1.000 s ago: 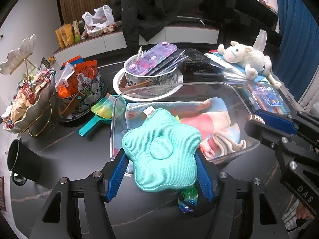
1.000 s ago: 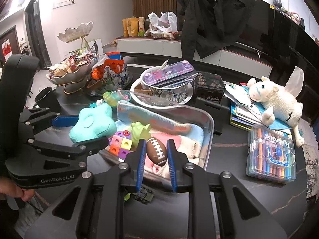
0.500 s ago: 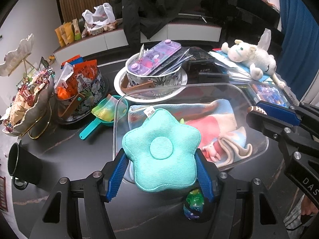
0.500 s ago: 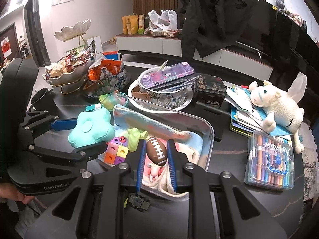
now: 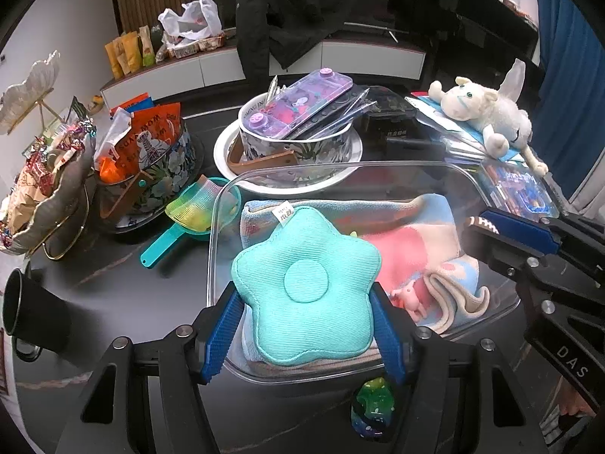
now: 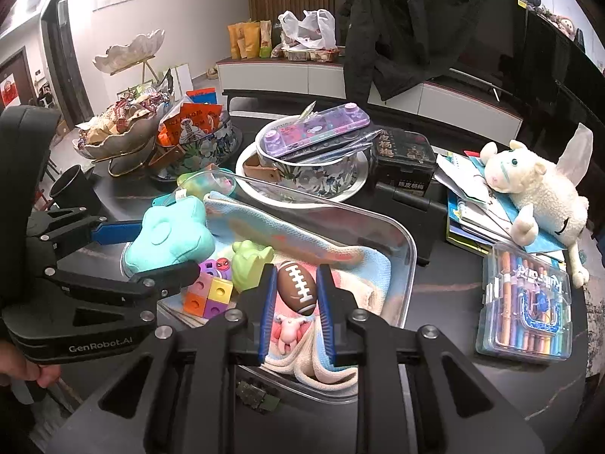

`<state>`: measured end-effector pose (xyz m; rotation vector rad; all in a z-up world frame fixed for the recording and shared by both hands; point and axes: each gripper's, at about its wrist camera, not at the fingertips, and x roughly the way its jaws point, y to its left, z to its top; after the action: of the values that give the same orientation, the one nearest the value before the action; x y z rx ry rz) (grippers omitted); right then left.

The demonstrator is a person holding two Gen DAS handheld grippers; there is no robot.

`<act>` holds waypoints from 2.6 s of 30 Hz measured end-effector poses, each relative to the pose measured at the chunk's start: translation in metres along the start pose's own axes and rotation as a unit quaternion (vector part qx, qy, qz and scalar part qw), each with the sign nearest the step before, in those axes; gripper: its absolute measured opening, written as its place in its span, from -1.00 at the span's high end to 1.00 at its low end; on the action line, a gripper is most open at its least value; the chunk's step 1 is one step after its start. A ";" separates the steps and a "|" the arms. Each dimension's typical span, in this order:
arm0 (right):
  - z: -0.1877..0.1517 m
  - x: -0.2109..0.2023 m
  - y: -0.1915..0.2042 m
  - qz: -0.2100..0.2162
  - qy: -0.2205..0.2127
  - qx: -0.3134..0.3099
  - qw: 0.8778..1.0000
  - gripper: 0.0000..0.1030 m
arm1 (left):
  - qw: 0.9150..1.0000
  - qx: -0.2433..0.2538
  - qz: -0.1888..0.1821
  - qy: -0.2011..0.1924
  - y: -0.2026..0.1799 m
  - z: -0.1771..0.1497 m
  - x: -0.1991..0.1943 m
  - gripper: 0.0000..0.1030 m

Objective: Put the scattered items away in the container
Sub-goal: 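Lower the teal star and football into the clear container and open both grippers, then withdraw both tools from the container toward the black ball and green tank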

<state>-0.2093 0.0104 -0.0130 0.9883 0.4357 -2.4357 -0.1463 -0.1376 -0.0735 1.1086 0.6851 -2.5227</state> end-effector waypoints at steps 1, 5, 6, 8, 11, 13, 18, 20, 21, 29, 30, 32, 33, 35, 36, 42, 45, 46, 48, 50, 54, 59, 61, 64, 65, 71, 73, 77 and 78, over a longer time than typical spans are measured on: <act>-0.001 0.001 0.001 0.000 0.001 -0.002 1.000 0.64 | 1.000 0.000 0.000 0.000 0.000 0.000 0.000 -0.20; -0.004 0.005 0.002 0.002 0.004 -0.003 1.000 0.64 | 1.000 -0.002 -0.001 -0.002 0.001 0.001 0.001 -0.20; -0.004 0.006 0.001 0.003 0.004 -0.004 1.000 0.64 | 1.000 -0.003 0.000 -0.002 0.001 0.001 0.001 -0.20; -0.005 0.007 0.000 0.004 0.004 -0.002 1.000 0.64 | 1.000 -0.003 0.001 -0.002 0.002 0.000 0.002 -0.20; -0.006 0.008 0.001 0.004 0.006 -0.003 1.000 0.64 | 1.000 -0.004 0.002 -0.002 0.002 0.000 0.002 -0.20; -0.006 0.008 0.001 0.005 0.005 -0.003 1.000 0.64 | 1.000 -0.005 0.004 -0.005 0.001 -0.001 0.001 -0.20; -0.006 0.008 0.001 0.004 0.003 -0.003 1.000 0.64 | 1.000 -0.001 0.007 -0.005 -0.001 -0.001 0.001 -0.22; -0.006 0.008 0.000 0.003 0.001 -0.003 1.000 0.64 | 1.000 0.000 0.007 -0.004 -0.001 -0.001 0.001 -0.22; -0.006 0.008 -0.001 0.003 0.001 -0.003 1.000 0.64 | 1.000 0.000 0.007 -0.004 -0.001 -0.001 0.001 -0.22; -0.007 0.011 0.002 0.003 0.008 -0.014 1.000 0.63 | 1.000 0.004 0.010 0.003 -0.004 -0.003 0.005 -0.27; -0.007 0.012 0.003 0.000 0.008 -0.016 1.000 0.63 | 1.000 0.005 0.010 0.003 -0.004 -0.003 0.004 -0.28; -0.007 0.012 0.003 -0.005 0.006 -0.017 1.000 0.63 | 1.000 0.006 0.010 0.006 -0.005 -0.003 0.005 -0.31; -0.007 0.012 0.004 -0.006 0.006 -0.018 1.000 0.60 | 1.000 0.006 0.009 0.007 -0.005 -0.003 0.005 -0.33; -0.006 0.010 0.003 -0.008 0.002 -0.019 1.000 0.32 | 1.000 0.004 0.005 0.014 -0.004 -0.003 0.007 -0.38; -0.006 0.008 0.002 -0.012 -0.003 -0.019 1.000 0.14 | 1.000 0.003 0.009 0.015 -0.004 -0.003 0.007 -0.39; -0.003 0.001 -0.004 -0.013 -0.015 -0.012 1.000 -0.11 | 1.000 0.000 0.016 0.008 0.000 -0.002 0.003 -0.51; -0.004 0.000 -0.004 -0.011 -0.016 -0.012 1.000 -0.11 | 1.000 0.005 0.020 0.006 -0.002 -0.001 0.001 -0.51; -0.004 -0.001 -0.004 -0.011 -0.017 -0.012 1.000 -0.11 | 1.000 0.007 0.019 0.006 -0.003 -0.002 0.001 -0.51; -0.004 -0.002 -0.003 -0.010 -0.017 -0.014 1.000 -0.11 | 1.000 0.008 0.019 0.007 -0.003 -0.002 0.000 -0.52; -0.005 -0.003 -0.003 -0.008 -0.017 -0.016 1.000 -0.11 | 1.000 0.007 0.018 0.007 -0.003 -0.002 0.000 -0.52; -0.007 -0.007 -0.004 -0.005 -0.019 -0.019 1.000 -0.11 | 1.000 0.006 0.016 0.005 -0.003 -0.003 -0.004 -0.52; -0.011 -0.014 -0.006 -0.001 -0.022 -0.019 1.000 -0.17 | 1.000 0.016 0.020 -0.002 -0.008 -0.005 -0.013 -0.52; -0.012 -0.017 -0.007 0.000 -0.023 -0.021 1.000 -0.20 | 0.999 0.024 0.023 -0.004 -0.012 -0.006 -0.016 -0.52; -0.014 -0.021 -0.006 0.003 -0.025 -0.024 0.999 -0.25 | 0.999 0.031 0.023 -0.004 -0.016 -0.009 -0.018 -0.52; -0.015 -0.023 -0.006 0.003 -0.026 -0.026 0.999 -0.27 | 0.999 0.033 0.024 -0.004 -0.017 -0.009 -0.018 -0.52; -0.016 -0.032 -0.004 0.003 -0.027 -0.037 0.999 -0.35 | 0.999 0.042 0.024 -0.002 -0.024 -0.015 -0.024 -0.52; -0.017 -0.034 -0.004 0.003 -0.026 -0.040 0.999 -0.38 | 0.999 0.046 0.025 -0.002 -0.025 -0.017 -0.025 -0.52; -0.018 -0.038 -0.005 -0.004 -0.025 -0.046 0.999 -0.55 | 0.998 0.050 0.026 -0.004 -0.028 -0.020 -0.031 -0.52; -0.018 -0.040 -0.006 -0.004 -0.027 -0.046 0.999 -0.59 | 0.998 0.052 0.026 -0.005 -0.029 -0.021 -0.032 -0.52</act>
<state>-0.1772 0.0354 0.0038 0.8819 0.5302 -2.4201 -0.1259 -0.0993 -0.0529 1.1330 0.5217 -2.5434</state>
